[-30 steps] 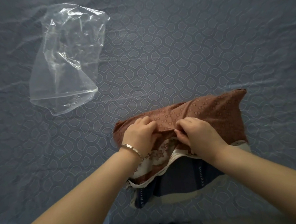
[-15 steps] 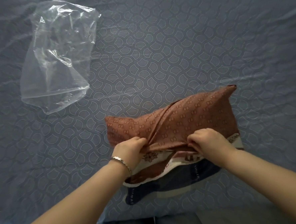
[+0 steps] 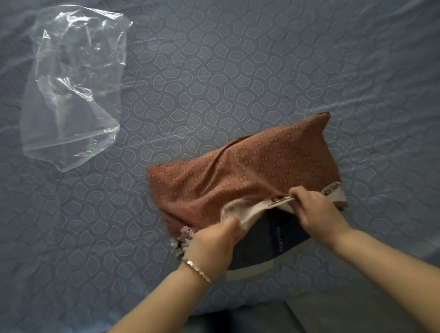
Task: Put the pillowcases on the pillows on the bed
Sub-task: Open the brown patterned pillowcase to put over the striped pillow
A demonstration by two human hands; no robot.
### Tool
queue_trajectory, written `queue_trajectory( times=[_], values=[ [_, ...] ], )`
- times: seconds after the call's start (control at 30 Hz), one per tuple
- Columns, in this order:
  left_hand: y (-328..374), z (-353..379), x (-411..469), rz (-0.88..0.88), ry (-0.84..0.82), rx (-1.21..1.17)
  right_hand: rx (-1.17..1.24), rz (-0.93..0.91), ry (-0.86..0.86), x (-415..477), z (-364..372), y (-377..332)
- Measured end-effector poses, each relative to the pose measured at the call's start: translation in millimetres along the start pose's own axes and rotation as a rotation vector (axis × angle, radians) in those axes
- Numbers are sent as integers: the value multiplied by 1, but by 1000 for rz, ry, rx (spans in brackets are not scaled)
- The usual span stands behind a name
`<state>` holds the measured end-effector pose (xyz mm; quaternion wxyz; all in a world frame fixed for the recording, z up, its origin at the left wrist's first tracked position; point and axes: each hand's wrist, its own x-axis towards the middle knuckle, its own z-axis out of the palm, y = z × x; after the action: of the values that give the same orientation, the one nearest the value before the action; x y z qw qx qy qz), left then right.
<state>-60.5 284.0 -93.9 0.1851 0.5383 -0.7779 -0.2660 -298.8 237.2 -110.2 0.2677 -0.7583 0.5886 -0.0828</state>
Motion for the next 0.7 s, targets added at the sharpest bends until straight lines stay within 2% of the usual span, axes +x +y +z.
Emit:
queue_trajectory(
  times=[0.07,0.1,0.17,0.23,0.27,0.33,0.37,0.43,0.5,0.53,0.6,0.67,0.7],
  values=[
    [6,1,-14,145,-246,68,-68,-171,-32,-16,-12,9],
    [6,0,-18,155,-419,123,-134,-286,-70,-26,-17,18],
    [0,-4,-19,-9,-719,271,-272,-374,-169,-42,-23,36],
    [-15,-7,-21,-320,-861,393,-415,-301,-289,-47,-23,47],
    [-21,-10,-24,-505,-814,397,-486,-151,-403,-47,-19,49],
    [-35,-7,-34,-851,-602,343,-516,79,-562,-44,0,47],
    [-39,-5,-37,-1009,-499,257,-549,114,-570,-40,6,39],
    [-41,5,-36,-1234,-439,60,-597,198,-706,-33,20,12],
    [-41,14,-29,-1321,-443,26,-507,396,-682,-28,37,-7],
    [-40,15,-24,-1345,-446,54,-515,365,-671,-27,40,-9],
    [-43,17,-19,-1355,-393,56,-509,275,-532,-28,52,6],
    [-48,14,-19,-1329,-240,-191,-540,221,-430,-20,38,0],
    [-48,10,-19,-1311,-176,-343,-540,217,-440,-12,25,-7]
  ],
)
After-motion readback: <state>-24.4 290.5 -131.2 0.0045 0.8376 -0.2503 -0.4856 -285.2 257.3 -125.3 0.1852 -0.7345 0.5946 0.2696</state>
